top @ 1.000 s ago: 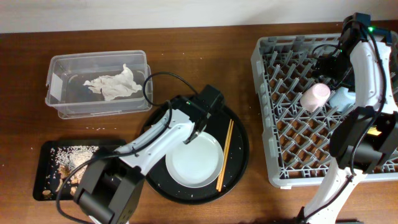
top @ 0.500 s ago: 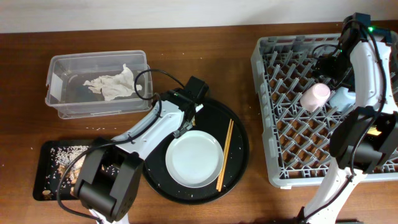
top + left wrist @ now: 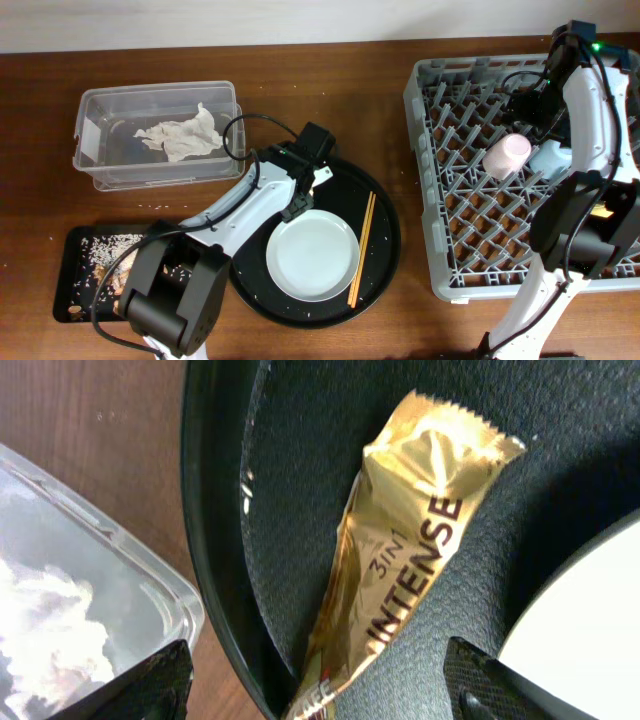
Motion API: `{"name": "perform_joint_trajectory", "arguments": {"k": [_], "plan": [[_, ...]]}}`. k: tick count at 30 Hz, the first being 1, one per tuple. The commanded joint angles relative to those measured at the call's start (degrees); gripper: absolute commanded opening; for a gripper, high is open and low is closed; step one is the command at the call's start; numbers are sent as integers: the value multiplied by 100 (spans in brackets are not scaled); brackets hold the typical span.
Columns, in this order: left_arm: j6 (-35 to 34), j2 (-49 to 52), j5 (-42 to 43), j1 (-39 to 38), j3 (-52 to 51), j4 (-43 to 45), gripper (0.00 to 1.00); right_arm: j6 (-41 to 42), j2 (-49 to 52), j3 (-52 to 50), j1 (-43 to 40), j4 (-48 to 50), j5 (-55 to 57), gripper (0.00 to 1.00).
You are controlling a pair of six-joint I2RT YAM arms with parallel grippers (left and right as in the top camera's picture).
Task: Sort waste into correct bins and load items into the dishwasher rack
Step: 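Grasp the gold wrapper on the round tray with the left gripper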
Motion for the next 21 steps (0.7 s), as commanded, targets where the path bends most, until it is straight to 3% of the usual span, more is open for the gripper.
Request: {"name": "perform_joint_trajectory", "arguments": {"k": [1,16,21], "plan": [[289,83,-46,11,-170,271,80,44,28,22,9,2,9,98],[289,603,-109,15,-170,625,80,44,28,22,9,2,9,98],[286,603,-107,15,-170,813,71,44,28,22,9,4,9,98]]}}
